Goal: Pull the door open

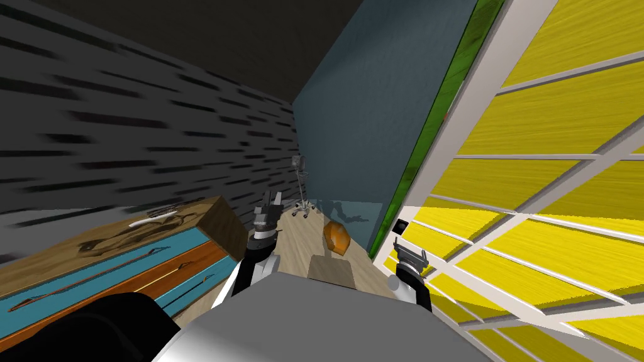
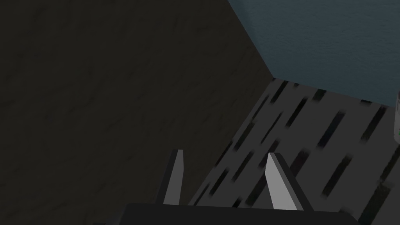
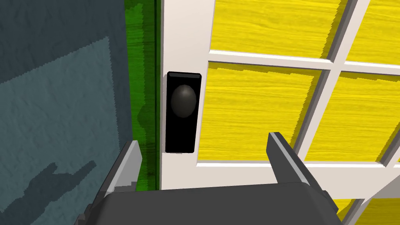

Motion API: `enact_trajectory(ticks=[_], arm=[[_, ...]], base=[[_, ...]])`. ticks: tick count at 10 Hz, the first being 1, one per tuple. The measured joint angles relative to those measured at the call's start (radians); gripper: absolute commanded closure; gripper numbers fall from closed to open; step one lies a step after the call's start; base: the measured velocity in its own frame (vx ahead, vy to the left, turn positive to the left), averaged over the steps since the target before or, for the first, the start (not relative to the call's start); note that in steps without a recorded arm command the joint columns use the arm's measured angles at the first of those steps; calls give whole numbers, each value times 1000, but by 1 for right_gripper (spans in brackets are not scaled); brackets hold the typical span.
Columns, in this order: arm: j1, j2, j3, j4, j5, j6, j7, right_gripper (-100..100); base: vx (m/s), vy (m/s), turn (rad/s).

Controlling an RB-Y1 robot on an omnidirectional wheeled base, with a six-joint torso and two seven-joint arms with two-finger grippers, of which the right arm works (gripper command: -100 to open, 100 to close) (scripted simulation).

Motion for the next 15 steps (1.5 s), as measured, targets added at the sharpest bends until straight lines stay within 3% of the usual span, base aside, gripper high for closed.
enact_trajectory(ticks=[2, 5, 12, 15], arm=[[-27, -6, -2, 66, -29, -21, -37, -100], [-41, -9, -7, 116, -72, -39, -71, -100], [-102, -25, -15, 283, -165, -94, -175, -100], [-115, -35, -11, 317, -166, -100, -199, -100]], base=[[29, -63, 165], [27, -57, 164], [21, -53, 148], [-123, 80, -29]])
